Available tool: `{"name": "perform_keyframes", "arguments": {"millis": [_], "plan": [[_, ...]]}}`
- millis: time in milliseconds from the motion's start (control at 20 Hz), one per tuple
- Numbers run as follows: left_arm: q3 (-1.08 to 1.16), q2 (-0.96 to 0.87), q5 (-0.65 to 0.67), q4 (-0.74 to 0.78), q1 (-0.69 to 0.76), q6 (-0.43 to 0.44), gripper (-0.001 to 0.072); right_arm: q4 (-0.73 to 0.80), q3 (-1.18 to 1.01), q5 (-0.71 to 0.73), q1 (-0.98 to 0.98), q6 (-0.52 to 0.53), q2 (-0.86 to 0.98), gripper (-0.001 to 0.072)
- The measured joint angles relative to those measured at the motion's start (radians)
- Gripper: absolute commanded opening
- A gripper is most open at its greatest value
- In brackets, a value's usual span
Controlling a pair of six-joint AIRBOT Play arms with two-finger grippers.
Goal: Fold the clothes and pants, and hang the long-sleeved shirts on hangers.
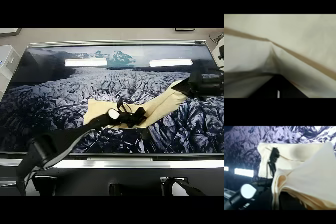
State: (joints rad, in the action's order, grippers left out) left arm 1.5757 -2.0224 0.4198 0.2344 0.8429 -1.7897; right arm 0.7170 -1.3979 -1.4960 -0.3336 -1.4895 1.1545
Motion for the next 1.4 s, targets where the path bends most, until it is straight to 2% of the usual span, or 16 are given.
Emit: {"name": "perform_keyframes", "arguments": {"millis": [100,200,300,400,650,750,850,1000,1050,1100,1150,1300,1400], "plan": [[0.046,-0.038,-0.038,-0.082,0.031,0.010,0.0023,0.000,0.000,-0.001,0.000,0.000,-0.010,0.0044],[0.079,-0.061,-0.041,-0.121,0.032,0.063,0.0022,-0.003,0.000,0.002,0.002,0.000,-0.016,0.0044],[0.097,-0.069,0.011,-0.080,-0.007,0.109,0.0022,-0.003,0.000,0.016,0.020,-0.005,-0.017,0.0044],[0.106,-0.050,0.144,0.058,-0.078,0.133,0.0022,-0.005,0.000,0.046,0.068,-0.011,-0.013,0.0044],[0.114,0.142,0.557,0.610,-0.327,0.159,0.0024,-0.012,0.000,0.200,0.293,-0.059,0.066,0.0045],[0.115,0.250,0.677,0.800,-0.435,0.162,0.0025,-0.027,0.000,0.291,0.402,-0.079,0.131,0.0046],[0.116,0.360,0.758,0.917,-0.537,0.164,0.0025,-0.054,0.000,0.386,0.509,-0.101,0.212,0.0046],[0.116,0.509,0.822,1.010,-0.652,0.167,0.0026,-0.113,0.000,0.526,0.652,-0.138,0.360,0.0065],[0.116,0.548,0.837,1.025,-0.674,0.167,0.0026,-0.131,0.000,0.563,0.693,-0.153,0.409,0.0264],[0.116,0.583,0.846,1.035,-0.690,0.167,0.0026,-0.148,0.000,0.599,0.731,-0.172,0.456,0.0590],[0.116,0.616,0.853,1.047,-0.700,0.167,0.0026,-0.166,0.000,0.634,0.765,-0.193,0.501,0.0703],[0.116,0.678,0.866,1.063,-0.711,0.168,0.0026,-0.211,0.000,0.680,0.801,-0.213,0.576,0.0702],[0.116,0.697,0.877,1.071,-0.714,0.176,0.0026,-0.213,0.000,0.657,0.753,-0.190,0.570,0.0704]]}}
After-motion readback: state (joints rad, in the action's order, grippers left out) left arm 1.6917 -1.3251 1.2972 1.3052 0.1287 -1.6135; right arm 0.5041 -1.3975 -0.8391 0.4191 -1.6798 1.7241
